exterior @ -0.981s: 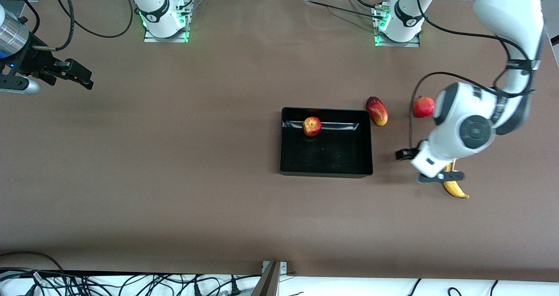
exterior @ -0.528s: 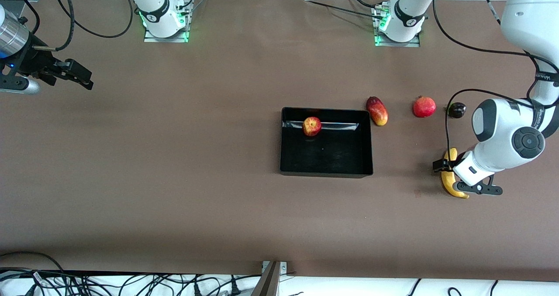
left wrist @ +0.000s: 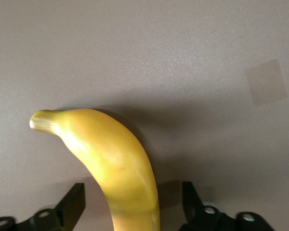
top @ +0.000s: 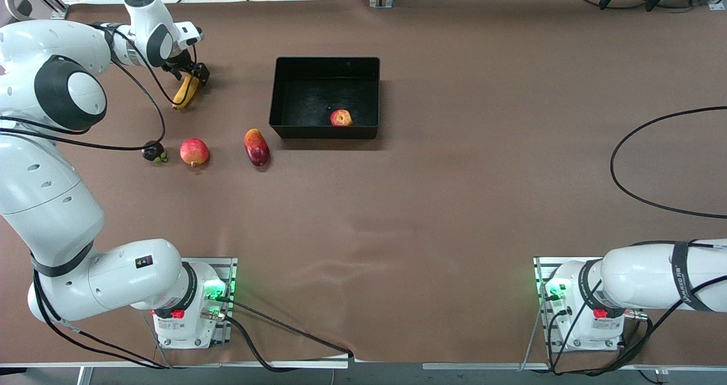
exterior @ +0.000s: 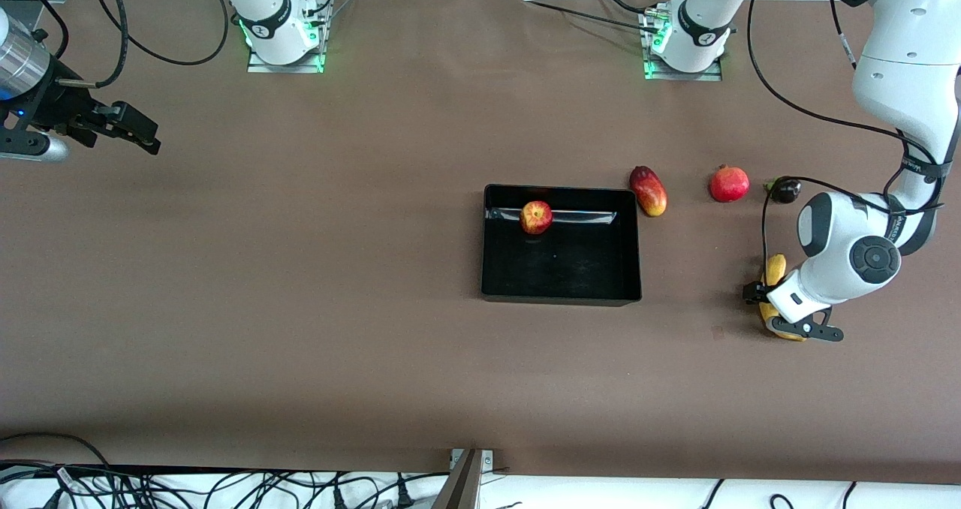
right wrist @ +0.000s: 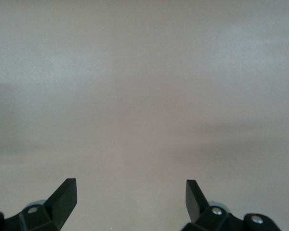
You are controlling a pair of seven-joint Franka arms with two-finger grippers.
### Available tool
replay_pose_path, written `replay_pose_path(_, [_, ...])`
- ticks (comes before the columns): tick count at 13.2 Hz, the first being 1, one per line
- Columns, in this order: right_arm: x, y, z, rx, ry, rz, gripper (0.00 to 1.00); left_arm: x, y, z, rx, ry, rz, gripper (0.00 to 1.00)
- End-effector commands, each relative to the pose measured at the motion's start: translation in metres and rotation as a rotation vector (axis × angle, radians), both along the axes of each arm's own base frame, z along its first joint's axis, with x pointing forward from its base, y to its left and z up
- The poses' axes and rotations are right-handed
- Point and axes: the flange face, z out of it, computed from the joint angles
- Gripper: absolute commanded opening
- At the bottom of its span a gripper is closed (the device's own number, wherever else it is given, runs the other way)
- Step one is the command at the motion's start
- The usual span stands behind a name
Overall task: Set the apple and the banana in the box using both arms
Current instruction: 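Lower the left gripper onto the yellow banana and grasp it, then lift the banana and carry it into the black box with the left gripper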
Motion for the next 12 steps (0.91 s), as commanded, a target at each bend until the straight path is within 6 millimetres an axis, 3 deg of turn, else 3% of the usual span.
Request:
replay_pose_path(1, [0.002,0.001,0.005,0.007,-0.003,0.006,1.0,0.001,0.005,0.014,0.023,0.004,-0.023,0.0])
replay_pose_path(4, [0.002,0.002,0.005,0.007,-0.001,0.008,1.0,-0.004,-0.016,0.066,0.065,0.136,-0.022,0.0])
replay_pose_path(6, [0.002,0.003,0.005,0.007,-0.003,0.011,1.0,-0.008,-0.056,0.104,0.063,0.201,0.002,0.0])
replay_pose_path(7, [0.002,0.003,0.005,0.007,-0.004,0.011,1.0,-0.009,-0.086,0.125,0.044,0.219,0.053,0.0])
replay_pose_path(10, [0.002,0.002,0.005,0.007,-0.001,0.009,1.0,-0.023,-0.203,0.164,-0.023,0.258,0.194,0.0])
replay_pose_path(12, [0.001,0.002,0.005,0.007,0.0,0.011,1.0,-0.04,-0.278,0.171,-0.049,0.266,0.293,0.0])
